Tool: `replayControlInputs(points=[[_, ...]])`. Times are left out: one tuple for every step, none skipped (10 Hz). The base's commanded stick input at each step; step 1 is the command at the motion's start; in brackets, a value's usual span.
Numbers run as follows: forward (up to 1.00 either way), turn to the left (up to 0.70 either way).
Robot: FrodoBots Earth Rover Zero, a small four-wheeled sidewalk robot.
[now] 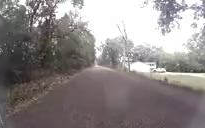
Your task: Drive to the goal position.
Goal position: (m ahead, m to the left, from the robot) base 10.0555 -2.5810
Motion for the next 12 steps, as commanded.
replayControlInputs(points=[[0.70,0.00],[0.70,0.00],[0.70,0.00],[0.70,0.00],[0.70,0.00],[0.70,0.00],[0.70,0.00],[0.70,0.06],[0.70,0.33],[0.70,0.22],[0.70,0.06],[0.70,0.00]])
